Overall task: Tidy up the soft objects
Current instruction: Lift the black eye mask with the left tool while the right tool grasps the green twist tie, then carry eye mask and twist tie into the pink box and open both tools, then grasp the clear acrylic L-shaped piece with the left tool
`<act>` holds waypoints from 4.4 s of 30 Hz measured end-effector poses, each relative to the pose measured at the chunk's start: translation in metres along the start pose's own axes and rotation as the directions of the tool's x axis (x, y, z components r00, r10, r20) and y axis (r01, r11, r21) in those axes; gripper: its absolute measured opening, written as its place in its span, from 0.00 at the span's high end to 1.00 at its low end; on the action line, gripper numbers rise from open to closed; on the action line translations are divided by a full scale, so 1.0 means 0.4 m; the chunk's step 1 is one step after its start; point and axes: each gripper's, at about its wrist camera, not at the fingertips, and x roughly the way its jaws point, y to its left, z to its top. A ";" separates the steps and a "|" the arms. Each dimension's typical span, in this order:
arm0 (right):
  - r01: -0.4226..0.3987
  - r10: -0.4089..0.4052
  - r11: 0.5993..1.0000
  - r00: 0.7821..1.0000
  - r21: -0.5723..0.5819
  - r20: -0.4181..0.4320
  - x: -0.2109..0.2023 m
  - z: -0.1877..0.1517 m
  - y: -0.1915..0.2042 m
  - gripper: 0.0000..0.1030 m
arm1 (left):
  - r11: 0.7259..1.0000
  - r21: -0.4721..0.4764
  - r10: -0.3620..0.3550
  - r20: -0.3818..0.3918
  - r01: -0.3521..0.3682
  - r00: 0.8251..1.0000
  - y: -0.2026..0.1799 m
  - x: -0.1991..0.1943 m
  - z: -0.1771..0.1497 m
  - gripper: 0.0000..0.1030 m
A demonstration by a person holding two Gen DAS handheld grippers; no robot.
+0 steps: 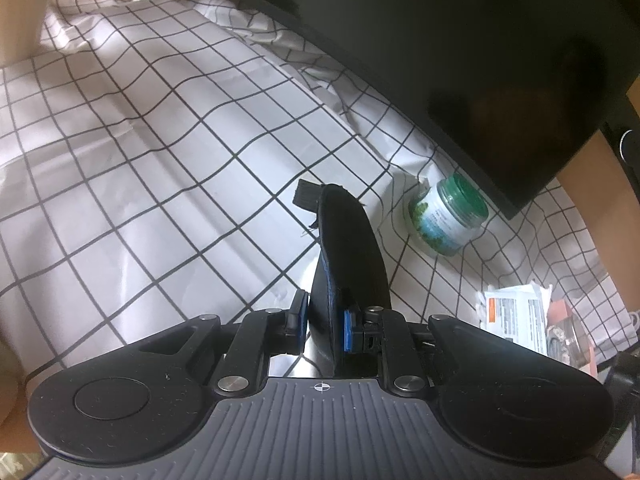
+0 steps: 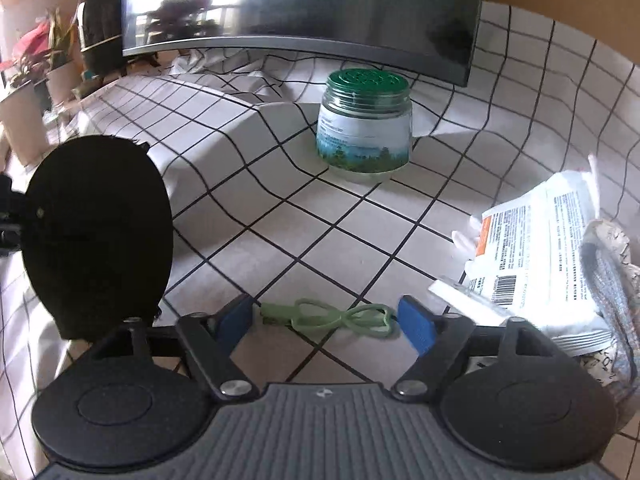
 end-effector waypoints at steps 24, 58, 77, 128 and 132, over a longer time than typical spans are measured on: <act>0.107 -0.074 0.991 0.942 -0.083 0.326 -0.369 0.178 -0.117 0.32 | 0.947 0.307 -0.147 0.152 0.095 0.977 -0.320 -0.034 0.191 0.81; 0.423 -0.454 0.880 0.883 0.216 0.120 -0.509 -0.128 -0.670 0.22 | 0.675 0.567 -0.293 -0.382 0.473 0.876 -1.171 0.377 -0.196 0.80; 0.190 -0.199 0.967 0.979 0.167 0.040 -0.465 -0.205 -0.465 0.22 | 0.928 0.342 -0.179 0.059 0.148 0.982 -0.618 0.110 -0.063 0.80; 0.146 -0.143 0.988 0.987 0.049 -0.069 -0.356 -0.175 -0.314 0.22 | 0.823 0.551 -0.038 -0.183 0.135 0.982 -0.484 0.251 -0.241 0.85; 0.148 -0.148 0.989 0.988 -0.006 -0.029 -0.349 -0.143 -0.280 0.22 | 0.847 0.515 -0.060 -0.151 0.130 0.987 -0.445 0.218 -0.232 0.86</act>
